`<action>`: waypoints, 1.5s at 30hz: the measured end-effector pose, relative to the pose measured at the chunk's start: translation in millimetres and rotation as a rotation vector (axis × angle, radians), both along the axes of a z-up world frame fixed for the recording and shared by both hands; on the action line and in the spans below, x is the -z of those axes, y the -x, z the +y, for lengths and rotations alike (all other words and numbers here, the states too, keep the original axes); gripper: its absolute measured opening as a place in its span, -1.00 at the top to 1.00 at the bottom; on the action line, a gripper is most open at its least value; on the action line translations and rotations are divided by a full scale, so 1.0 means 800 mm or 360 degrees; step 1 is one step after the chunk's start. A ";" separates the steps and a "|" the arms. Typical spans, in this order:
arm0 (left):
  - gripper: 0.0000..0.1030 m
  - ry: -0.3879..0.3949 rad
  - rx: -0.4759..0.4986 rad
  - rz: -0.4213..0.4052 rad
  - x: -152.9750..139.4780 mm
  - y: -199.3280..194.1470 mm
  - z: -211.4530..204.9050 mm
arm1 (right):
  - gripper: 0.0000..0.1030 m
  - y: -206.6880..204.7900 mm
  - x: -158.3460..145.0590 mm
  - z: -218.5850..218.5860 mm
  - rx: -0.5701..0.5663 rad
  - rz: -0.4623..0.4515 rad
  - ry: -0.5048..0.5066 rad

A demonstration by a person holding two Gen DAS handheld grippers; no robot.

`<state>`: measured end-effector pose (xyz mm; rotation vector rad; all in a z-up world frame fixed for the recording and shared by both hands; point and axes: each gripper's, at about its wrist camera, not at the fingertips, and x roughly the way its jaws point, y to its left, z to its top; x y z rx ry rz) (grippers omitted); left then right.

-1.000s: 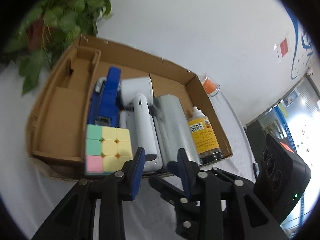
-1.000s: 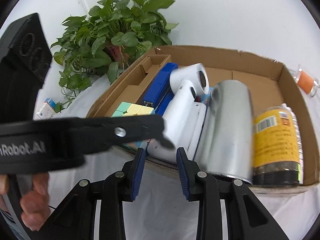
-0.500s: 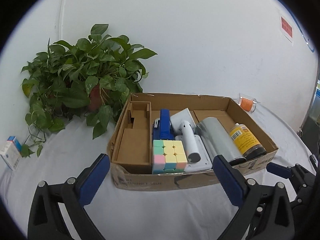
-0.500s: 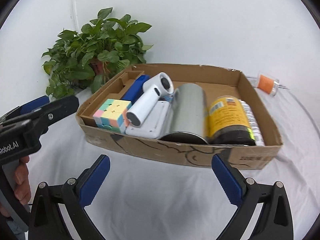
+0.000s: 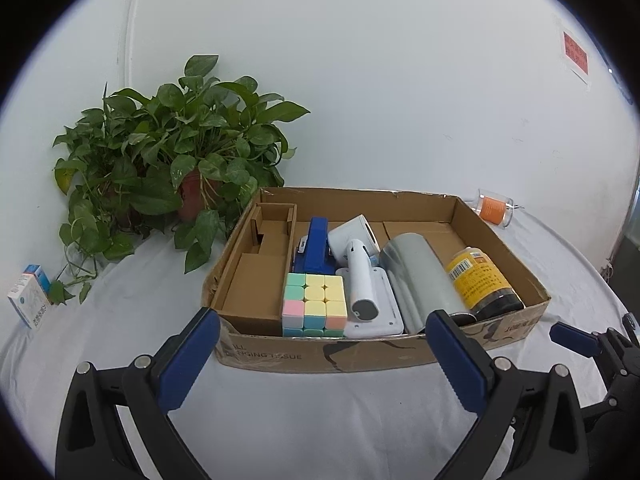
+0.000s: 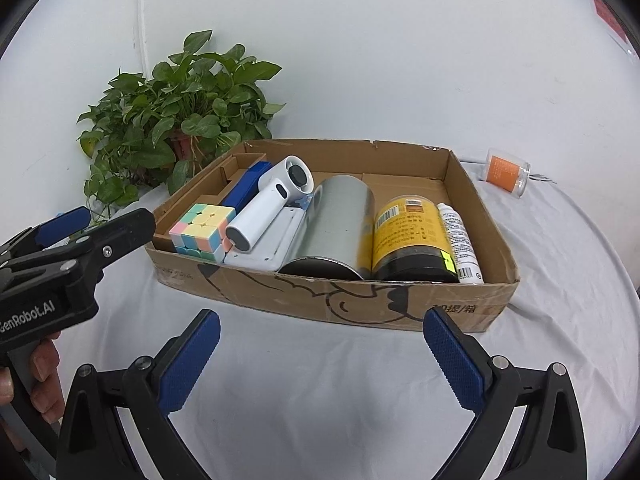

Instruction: Organize rigid objects

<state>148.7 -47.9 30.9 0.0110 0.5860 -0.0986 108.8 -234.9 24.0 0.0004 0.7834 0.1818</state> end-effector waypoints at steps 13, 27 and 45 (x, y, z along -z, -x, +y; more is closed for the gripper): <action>-0.99 0.0017 0.0017 0.0008 0.004 -0.001 -0.013 | -0.99 0.006 -0.001 -0.023 0.0102 -0.0004 0.0021; -0.99 0.0029 0.0013 -0.0005 0.002 0.006 -0.017 | -0.99 0.012 -0.004 -0.020 0.0125 -0.0023 0.0046; -0.99 0.0006 -0.0004 0.0019 0.005 0.007 -0.023 | -0.99 0.023 -0.011 -0.022 0.0168 -0.0086 0.0125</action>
